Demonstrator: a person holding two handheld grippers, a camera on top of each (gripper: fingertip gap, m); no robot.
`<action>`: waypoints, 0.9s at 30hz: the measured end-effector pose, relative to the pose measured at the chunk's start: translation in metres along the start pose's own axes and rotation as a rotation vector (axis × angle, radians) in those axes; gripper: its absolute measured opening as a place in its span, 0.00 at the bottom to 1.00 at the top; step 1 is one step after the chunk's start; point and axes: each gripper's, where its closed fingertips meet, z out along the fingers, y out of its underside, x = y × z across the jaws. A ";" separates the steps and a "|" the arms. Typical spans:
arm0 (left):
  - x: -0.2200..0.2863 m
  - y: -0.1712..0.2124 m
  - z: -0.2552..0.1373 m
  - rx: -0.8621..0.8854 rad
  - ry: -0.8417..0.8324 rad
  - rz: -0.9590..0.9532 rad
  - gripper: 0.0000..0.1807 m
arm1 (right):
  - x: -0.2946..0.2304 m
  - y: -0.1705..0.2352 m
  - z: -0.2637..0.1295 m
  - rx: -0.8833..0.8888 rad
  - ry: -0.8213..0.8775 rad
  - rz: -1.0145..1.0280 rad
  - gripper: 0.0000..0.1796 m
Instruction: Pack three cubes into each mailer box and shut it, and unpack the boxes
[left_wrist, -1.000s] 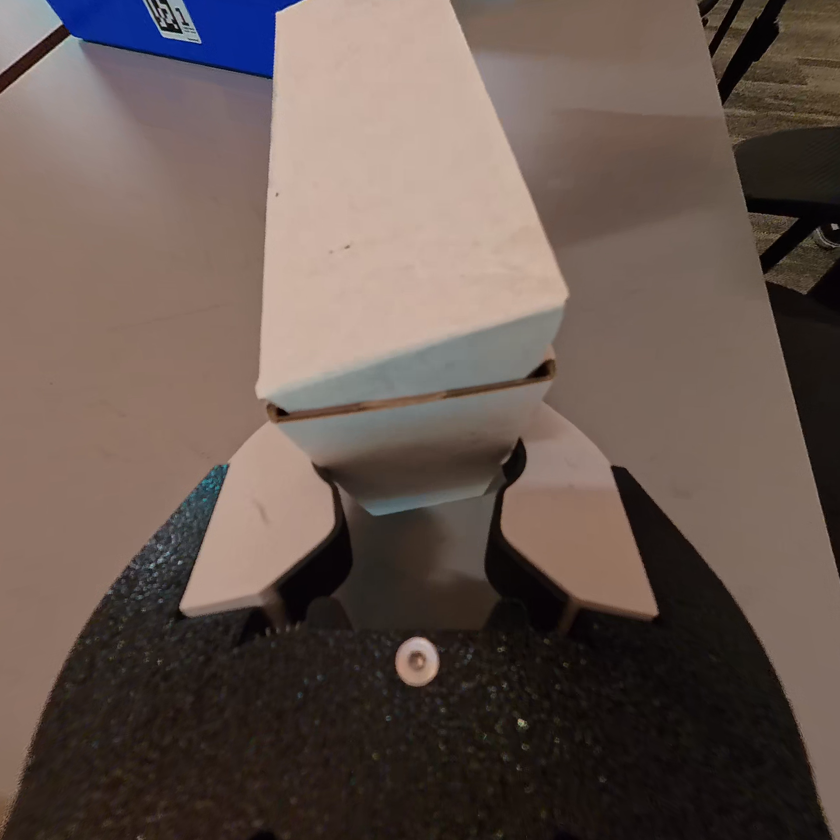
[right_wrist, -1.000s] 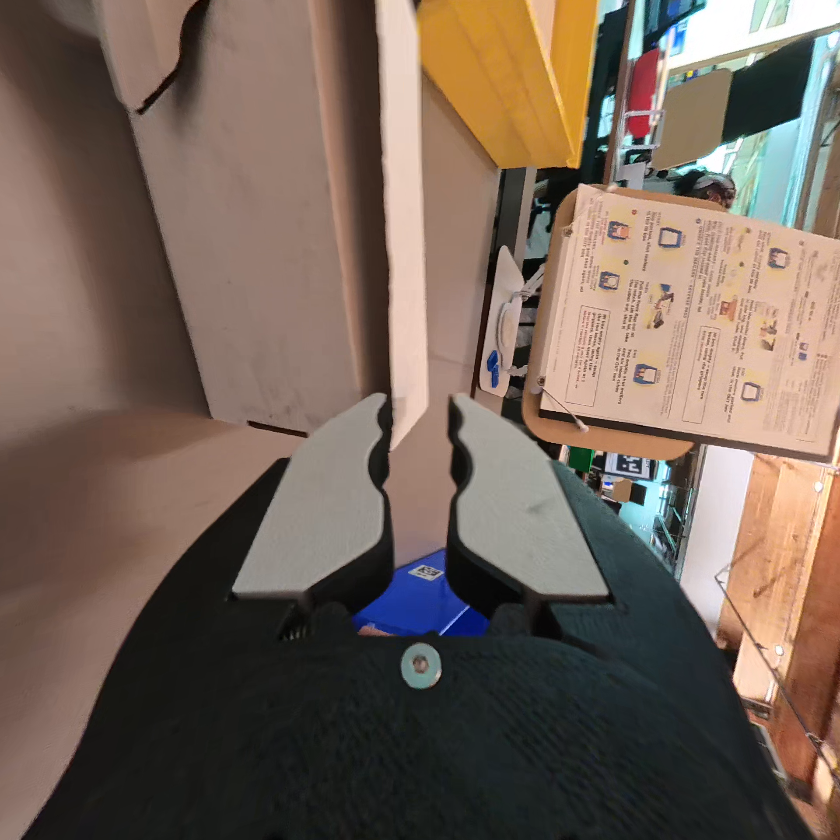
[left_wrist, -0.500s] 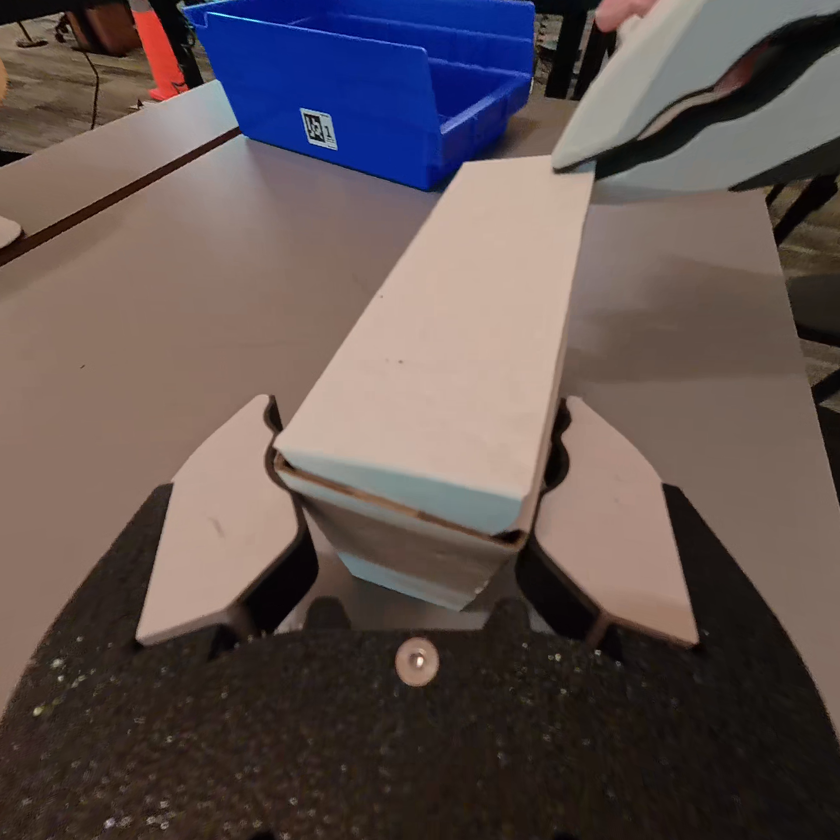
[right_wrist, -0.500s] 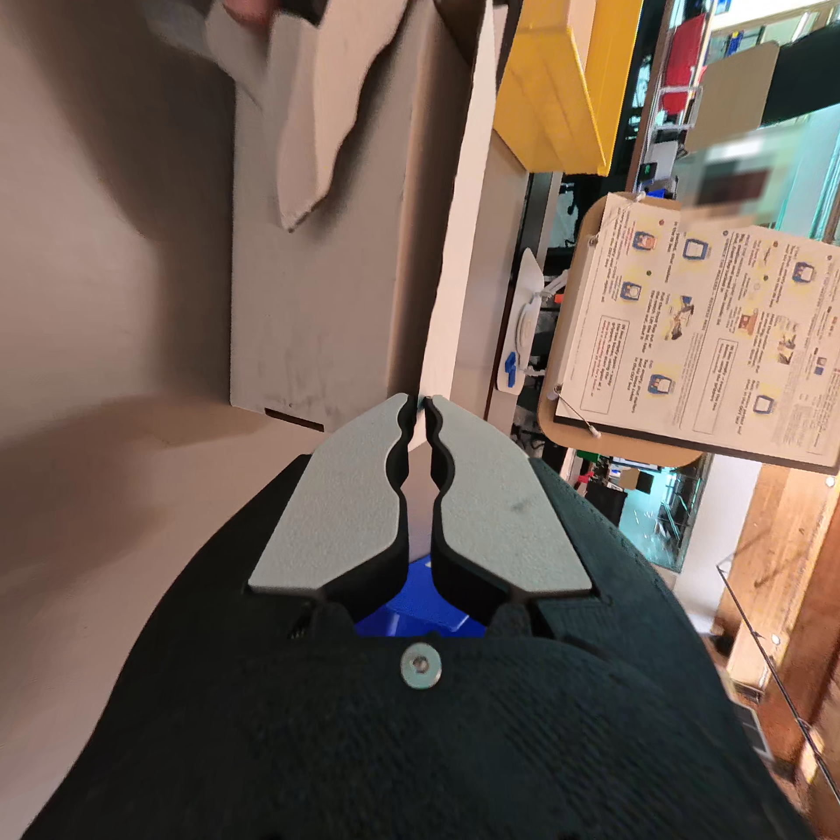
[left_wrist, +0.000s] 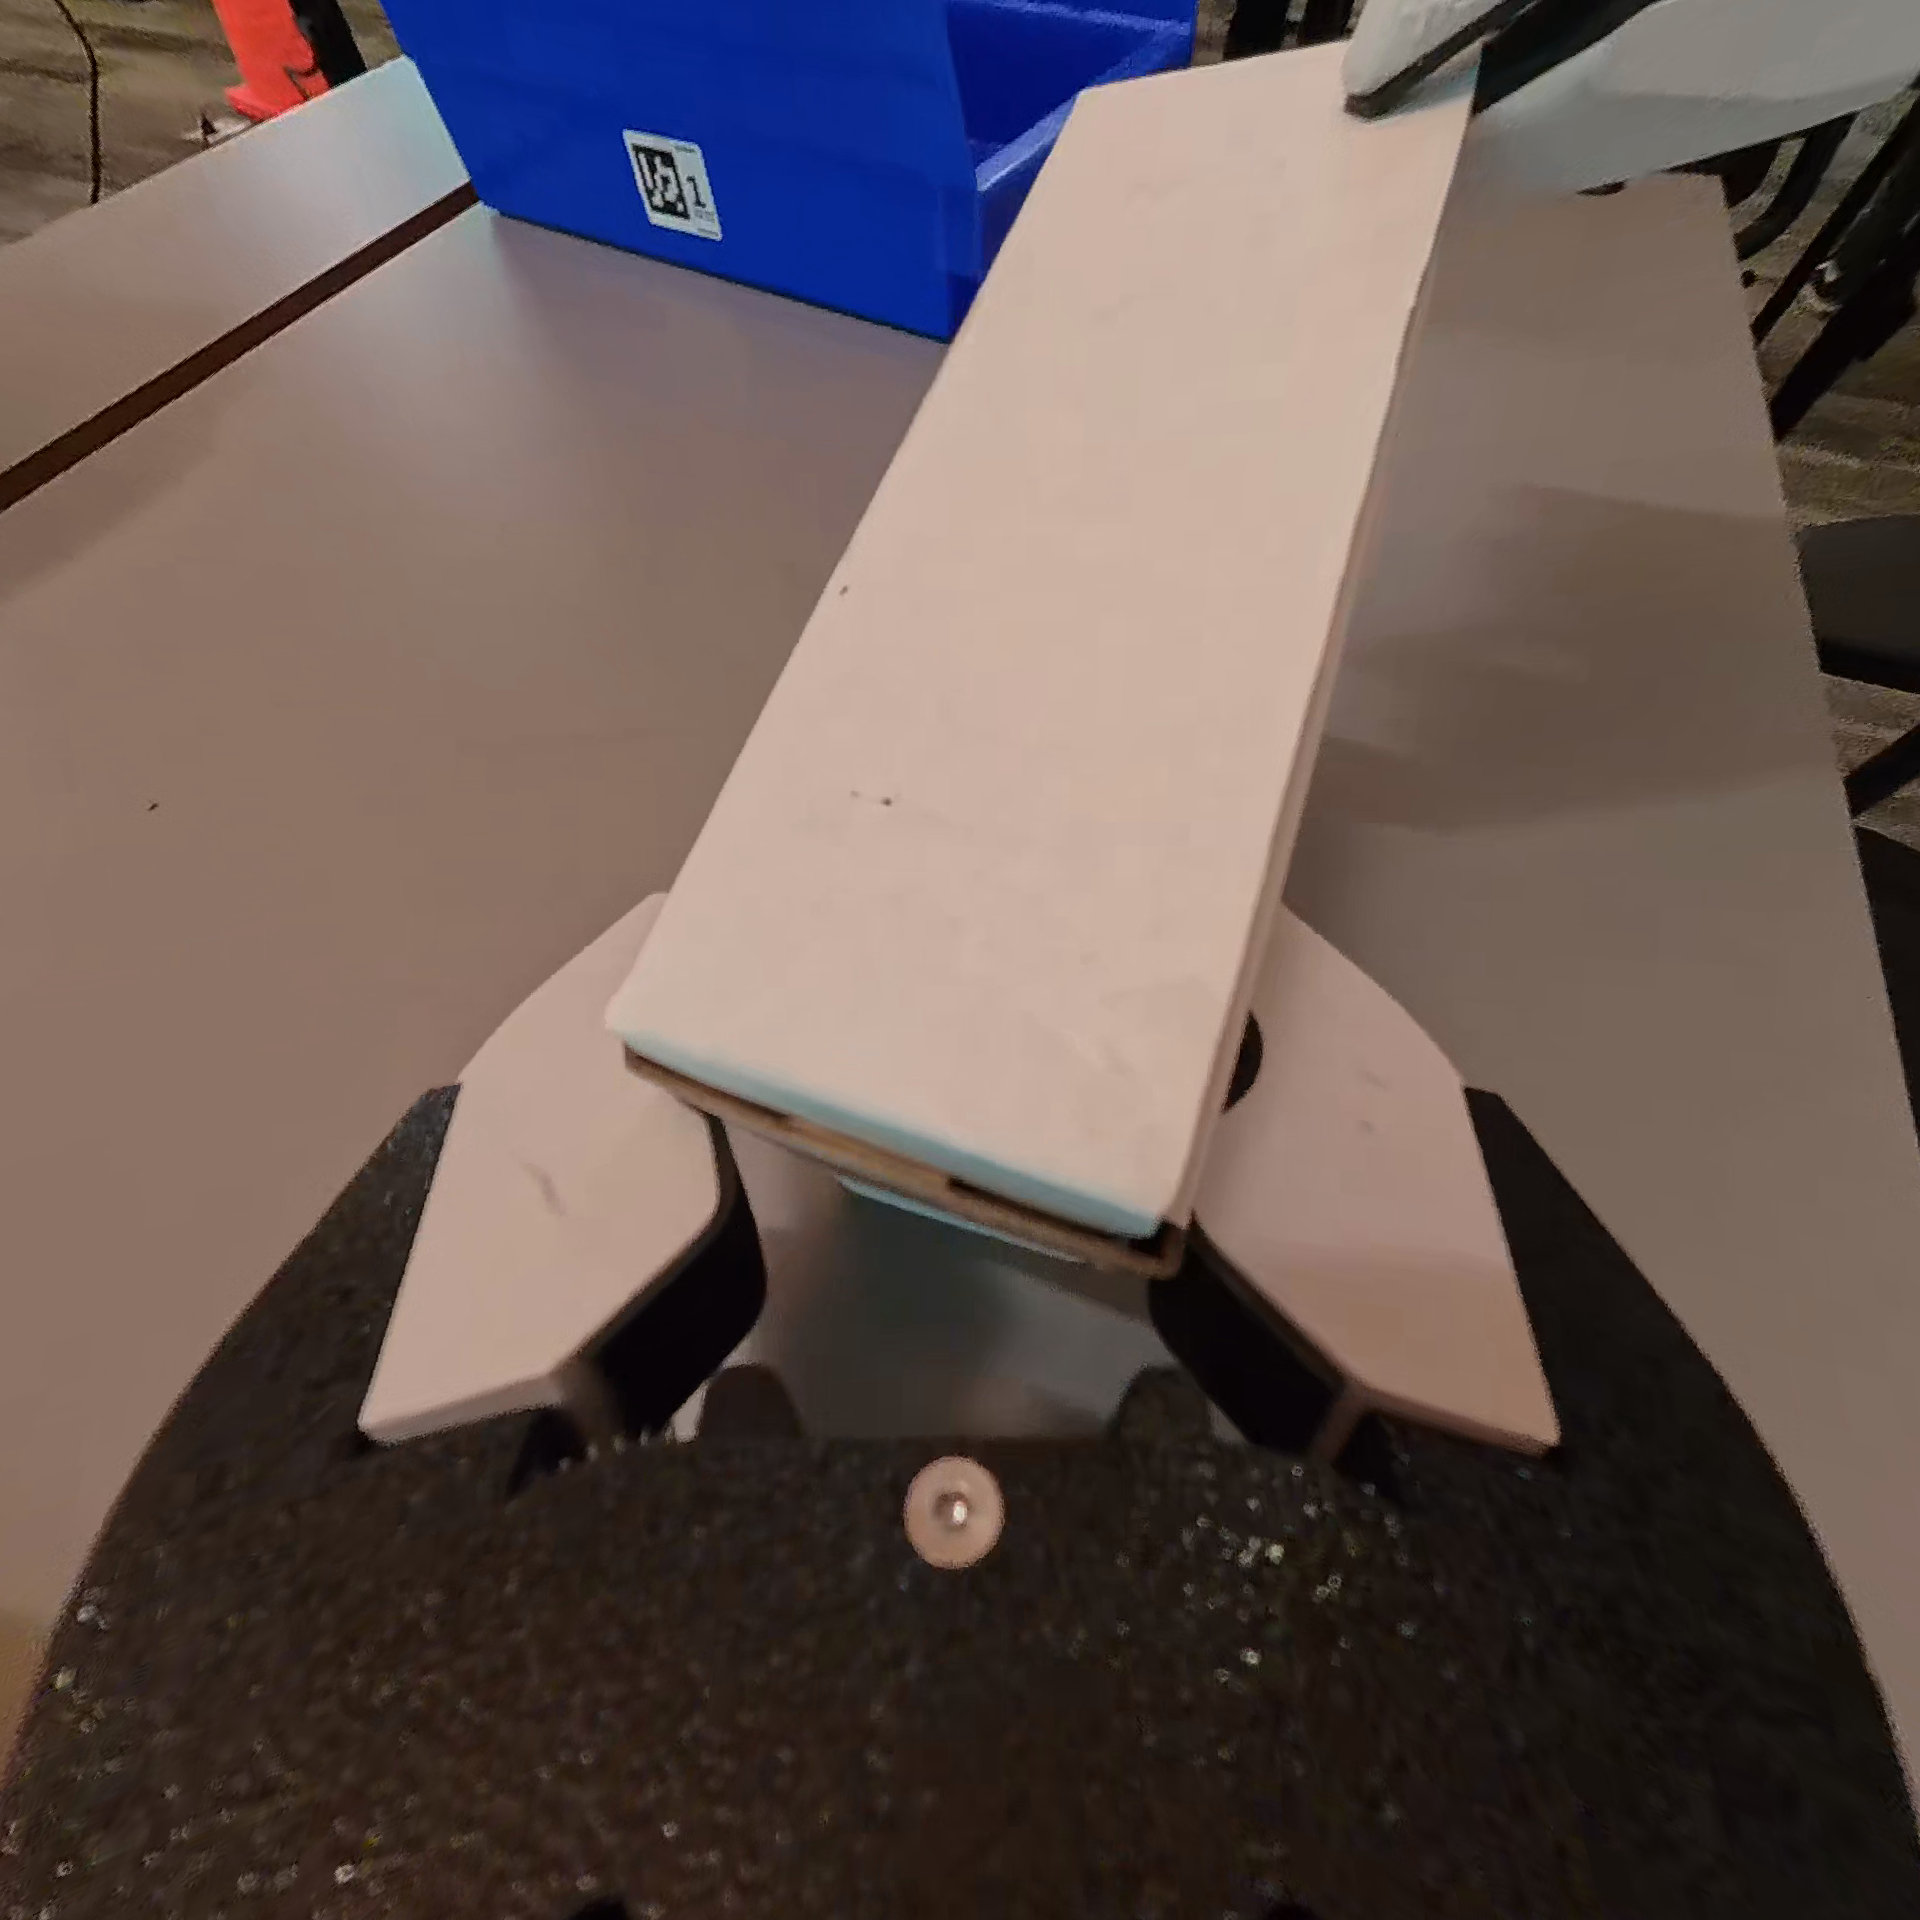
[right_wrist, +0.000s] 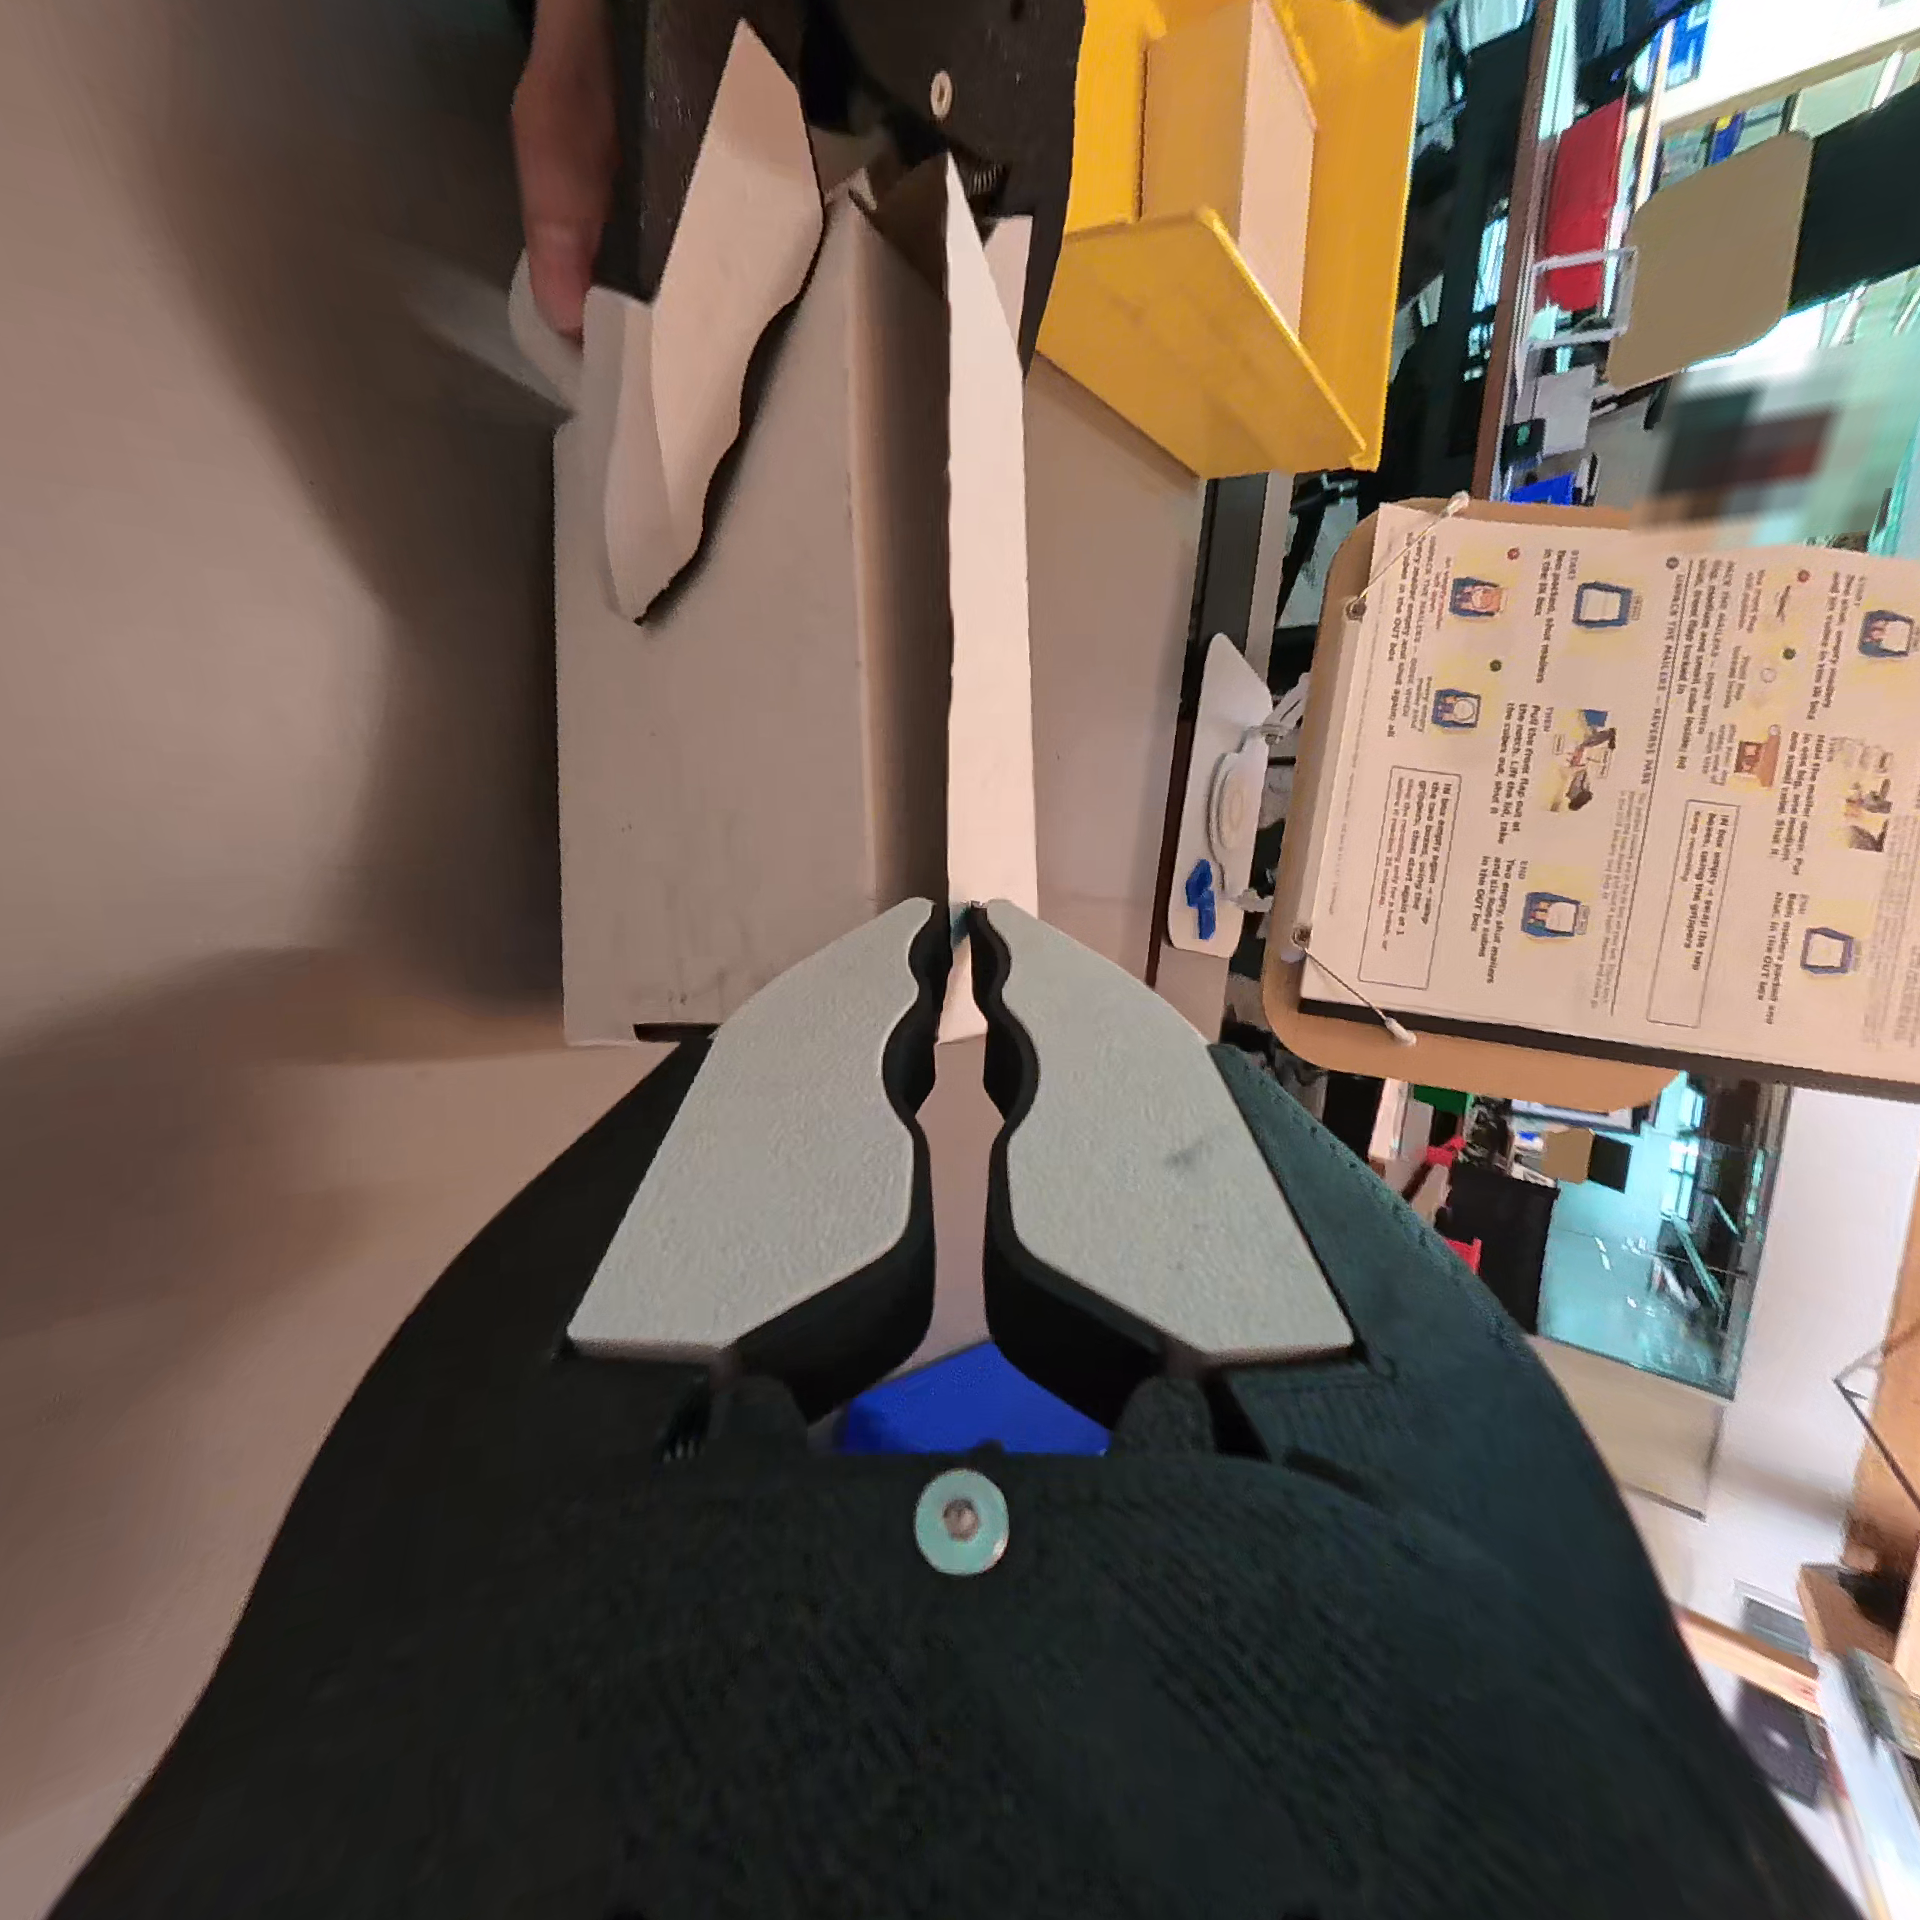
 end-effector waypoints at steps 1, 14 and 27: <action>0.000 0.000 0.001 -0.009 -0.009 0.003 0.52 | -0.001 0.003 0.001 -0.029 -0.004 -0.015 0.02; 0.005 -0.022 0.008 0.146 0.124 0.019 0.53 | -0.020 0.022 0.003 -0.071 -0.007 -0.061 0.03; -0.003 -0.021 0.015 0.123 0.087 0.109 0.53 | -0.020 0.022 0.003 -0.049 -0.016 -0.041 0.03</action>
